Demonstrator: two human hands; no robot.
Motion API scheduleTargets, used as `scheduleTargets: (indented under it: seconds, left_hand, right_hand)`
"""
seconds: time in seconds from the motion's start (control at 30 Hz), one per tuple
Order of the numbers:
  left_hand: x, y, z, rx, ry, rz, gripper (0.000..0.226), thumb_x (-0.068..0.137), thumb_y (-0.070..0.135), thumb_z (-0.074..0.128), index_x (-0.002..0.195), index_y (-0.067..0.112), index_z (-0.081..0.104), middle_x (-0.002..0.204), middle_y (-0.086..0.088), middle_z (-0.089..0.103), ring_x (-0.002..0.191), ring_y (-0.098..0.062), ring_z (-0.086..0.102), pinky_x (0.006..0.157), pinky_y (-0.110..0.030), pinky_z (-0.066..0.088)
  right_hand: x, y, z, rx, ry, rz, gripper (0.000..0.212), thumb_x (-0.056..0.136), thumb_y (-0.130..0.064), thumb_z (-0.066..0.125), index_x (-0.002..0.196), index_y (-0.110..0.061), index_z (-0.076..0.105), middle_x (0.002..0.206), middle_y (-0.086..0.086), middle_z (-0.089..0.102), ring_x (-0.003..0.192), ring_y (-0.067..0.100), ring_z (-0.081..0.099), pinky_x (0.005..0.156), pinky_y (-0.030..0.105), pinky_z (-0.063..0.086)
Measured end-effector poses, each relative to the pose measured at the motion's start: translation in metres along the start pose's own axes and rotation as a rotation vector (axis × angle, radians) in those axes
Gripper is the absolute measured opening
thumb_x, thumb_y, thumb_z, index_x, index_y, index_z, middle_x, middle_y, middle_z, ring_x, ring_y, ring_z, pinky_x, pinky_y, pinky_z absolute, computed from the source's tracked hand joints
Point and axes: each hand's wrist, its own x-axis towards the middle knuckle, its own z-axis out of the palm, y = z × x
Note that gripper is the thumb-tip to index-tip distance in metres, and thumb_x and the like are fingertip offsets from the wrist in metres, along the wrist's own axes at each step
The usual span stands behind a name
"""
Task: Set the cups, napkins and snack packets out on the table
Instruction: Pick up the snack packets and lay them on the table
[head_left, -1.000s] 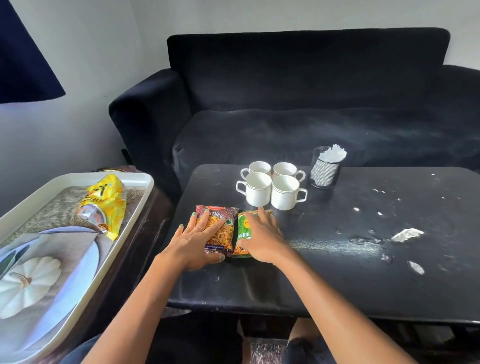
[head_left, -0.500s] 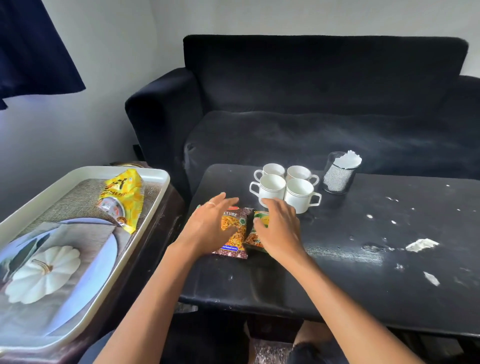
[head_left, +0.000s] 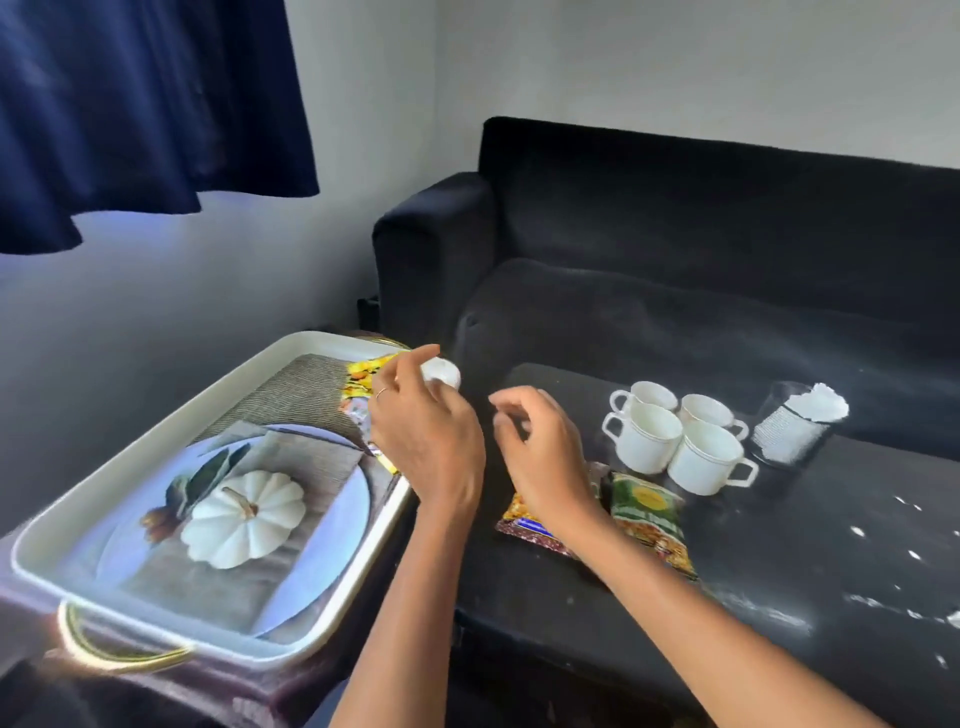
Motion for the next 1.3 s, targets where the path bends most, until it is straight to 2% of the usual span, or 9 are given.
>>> scheduleTargets:
  seconds: [0.2, 0.33, 0.43, 0.57, 0.73, 0.83, 0.9, 1.13, 1.3]
  left_hand:
    - [0.02, -0.012, -0.01, -0.188, 0.14, -0.625, 0.052, 0.09, 0.01, 0.044, 0.142, 0.016, 0.036, 0.151, -0.007, 0.027, 0.132, -0.033, 0.036, 0.104, -0.047, 0.03]
    - [0.027, -0.025, -0.01, -0.416, 0.027, -0.903, 0.05, 0.095, 0.022, 0.044, 0.143, 0.012, 0.035, 0.144, -0.017, 0.042, 0.131, -0.033, 0.043, 0.108, -0.041, 0.035]
    - [0.027, -0.031, -0.009, -0.476, -0.037, -0.861, 0.038, 0.093, 0.023, 0.046, 0.13, 0.015, 0.051, 0.127, -0.012, 0.061, 0.118, -0.031, 0.056, 0.104, -0.046, 0.042]
    - [0.022, -0.026, -0.01, -0.369, -0.021, -0.808, 0.046, 0.09, 0.019, 0.047, 0.135, 0.021, 0.045, 0.133, -0.005, 0.056, 0.125, -0.029, 0.049, 0.107, -0.045, 0.036]
    - [0.01, -0.003, -0.009, -0.254, 0.053, -0.587, 0.037, 0.088, 0.021, 0.051, 0.125, 0.022, 0.049, 0.133, 0.0, 0.052, 0.128, -0.024, 0.035, 0.105, -0.043, 0.022]
    - [-0.004, 0.005, -0.003, -0.252, 0.058, -0.393, 0.028, 0.086, 0.019, 0.053, 0.114, 0.022, 0.055, 0.122, 0.003, 0.056, 0.118, -0.021, 0.04, 0.098, -0.037, 0.024]
    - [-0.016, 0.011, 0.001, -0.309, 0.023, -0.256, 0.022, 0.087, 0.015, 0.052, 0.107, 0.021, 0.059, 0.111, 0.003, 0.058, 0.106, -0.017, 0.044, 0.091, -0.031, 0.031]
    - [-0.066, 0.033, 0.02, -0.476, -0.433, -0.185, 0.015, 0.092, 0.017, 0.052, 0.092, 0.026, 0.065, 0.099, 0.007, 0.059, 0.083, 0.001, 0.057, 0.075, -0.014, 0.045]
    - [-0.092, 0.035, 0.035, -0.432, -0.769, -0.166, 0.01, 0.09, 0.011, 0.06, 0.096, 0.012, 0.067, 0.092, 0.009, 0.066, 0.079, 0.001, 0.059, 0.07, -0.007, 0.045]
  right_hand:
    - [0.057, -0.031, 0.06, 0.002, -0.21, 0.176, 0.045, 0.088, -0.024, 0.06, 0.128, -0.007, 0.05, 0.128, 0.013, 0.051, 0.117, 0.027, 0.053, 0.099, 0.034, 0.042]
    - [0.069, -0.041, 0.087, 0.011, -0.331, 0.373, 0.058, 0.085, -0.033, 0.063, 0.132, -0.007, 0.04, 0.134, 0.011, 0.049, 0.122, 0.027, 0.049, 0.089, 0.029, 0.038]
    - [0.075, -0.044, 0.1, 0.009, -0.358, 0.468, 0.053, 0.084, -0.027, 0.064, 0.126, -0.005, 0.039, 0.124, 0.011, 0.056, 0.113, 0.028, 0.054, 0.079, 0.028, 0.038]
    - [0.078, -0.04, 0.1, 0.019, -0.248, 0.474, 0.04, 0.083, -0.016, 0.064, 0.118, -0.005, 0.048, 0.117, 0.012, 0.059, 0.106, 0.028, 0.057, 0.073, 0.025, 0.036]
    - [0.075, -0.034, 0.075, 0.236, -0.075, 0.396, 0.029, 0.081, -0.014, 0.069, 0.104, -0.005, 0.054, 0.107, 0.011, 0.063, 0.096, 0.024, 0.062, 0.077, 0.028, 0.046]
    - [0.068, -0.031, 0.046, 0.453, 0.037, 0.434, 0.025, 0.083, -0.013, 0.069, 0.103, -0.006, 0.056, 0.098, 0.007, 0.067, 0.08, 0.015, 0.065, 0.065, 0.021, 0.054]
    - [0.059, -0.026, 0.021, 0.657, 0.109, 0.492, 0.026, 0.084, -0.008, 0.067, 0.107, -0.003, 0.057, 0.099, 0.011, 0.068, 0.083, 0.02, 0.068, 0.073, 0.032, 0.058]
    - [-0.002, 0.014, -0.078, 0.936, 0.238, 0.556, 0.021, 0.09, -0.004, 0.057, 0.111, -0.007, 0.058, 0.099, 0.009, 0.07, 0.079, 0.017, 0.07, 0.06, 0.026, 0.058]
    - [-0.036, 0.051, -0.114, 1.04, 0.296, 0.619, 0.033, 0.091, -0.003, 0.054, 0.123, -0.002, 0.054, 0.11, 0.014, 0.067, 0.089, 0.022, 0.068, 0.065, 0.028, 0.06]
